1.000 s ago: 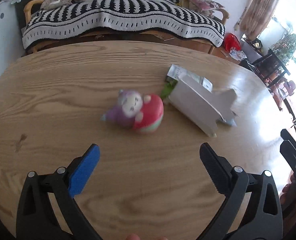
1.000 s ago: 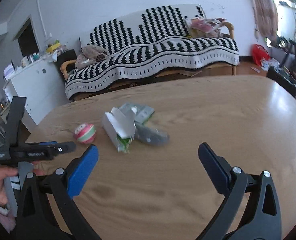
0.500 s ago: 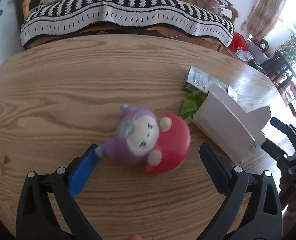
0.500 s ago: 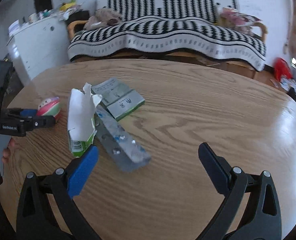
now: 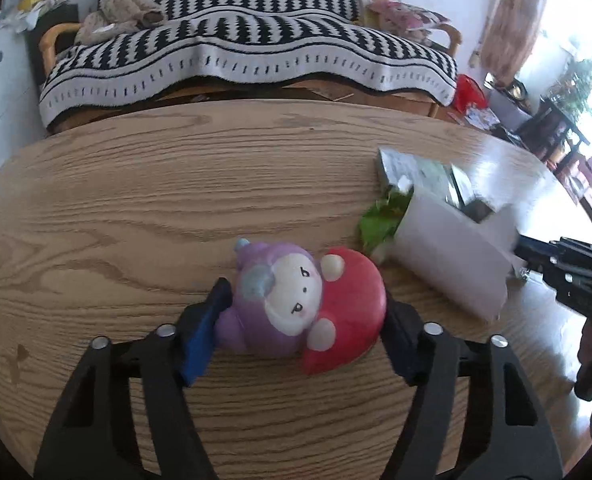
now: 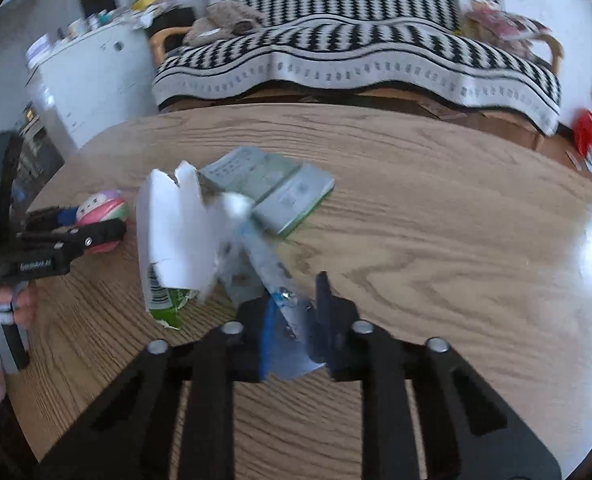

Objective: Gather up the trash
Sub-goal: 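Grasp the purple-red plush toy with the left tool while the right tool grasps the silver blister pack, then lift the plush toy and blister pack off the table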

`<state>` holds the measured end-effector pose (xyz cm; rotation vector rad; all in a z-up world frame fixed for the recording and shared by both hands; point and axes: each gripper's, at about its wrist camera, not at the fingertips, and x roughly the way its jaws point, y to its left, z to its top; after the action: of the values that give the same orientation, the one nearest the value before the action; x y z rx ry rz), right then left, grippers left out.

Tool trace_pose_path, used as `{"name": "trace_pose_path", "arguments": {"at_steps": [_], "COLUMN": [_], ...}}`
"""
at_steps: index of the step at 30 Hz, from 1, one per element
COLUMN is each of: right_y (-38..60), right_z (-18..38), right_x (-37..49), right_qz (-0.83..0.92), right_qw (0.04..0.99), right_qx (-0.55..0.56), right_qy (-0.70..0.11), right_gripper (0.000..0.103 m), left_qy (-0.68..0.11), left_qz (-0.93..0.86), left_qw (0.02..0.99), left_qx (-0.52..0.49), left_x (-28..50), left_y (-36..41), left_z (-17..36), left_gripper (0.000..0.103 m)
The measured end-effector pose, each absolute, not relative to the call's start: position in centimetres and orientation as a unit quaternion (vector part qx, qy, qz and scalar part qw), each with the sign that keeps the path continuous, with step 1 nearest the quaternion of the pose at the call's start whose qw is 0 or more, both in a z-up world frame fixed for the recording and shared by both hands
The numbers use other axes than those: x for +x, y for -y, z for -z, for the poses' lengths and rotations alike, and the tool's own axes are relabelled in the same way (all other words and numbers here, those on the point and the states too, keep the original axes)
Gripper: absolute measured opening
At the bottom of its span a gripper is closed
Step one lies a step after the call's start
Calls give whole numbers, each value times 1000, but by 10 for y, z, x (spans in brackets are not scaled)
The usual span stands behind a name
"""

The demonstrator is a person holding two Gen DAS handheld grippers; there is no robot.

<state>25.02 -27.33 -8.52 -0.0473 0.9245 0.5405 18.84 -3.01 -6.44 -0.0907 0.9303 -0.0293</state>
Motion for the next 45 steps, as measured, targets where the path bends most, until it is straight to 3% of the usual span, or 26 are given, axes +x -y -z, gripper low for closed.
{"name": "trace_pose_path", "arguments": {"at_steps": [40,45], "right_y": [277,297], "right_z": [84,67], "right_x": [228,206], "right_qz": [-197,-174], "right_qw": [876,908], "right_qx": [-13,30], "right_qy": [-441,-381], "right_gripper": [11,9], "left_qy": [-440,-445], "left_qz": [35,38], "left_qw": [896,890], "left_qx": [-52,-95], "left_x": [168,154], "left_y": [22,16], "left_z": [65,60], "left_gripper": [64,62]}}
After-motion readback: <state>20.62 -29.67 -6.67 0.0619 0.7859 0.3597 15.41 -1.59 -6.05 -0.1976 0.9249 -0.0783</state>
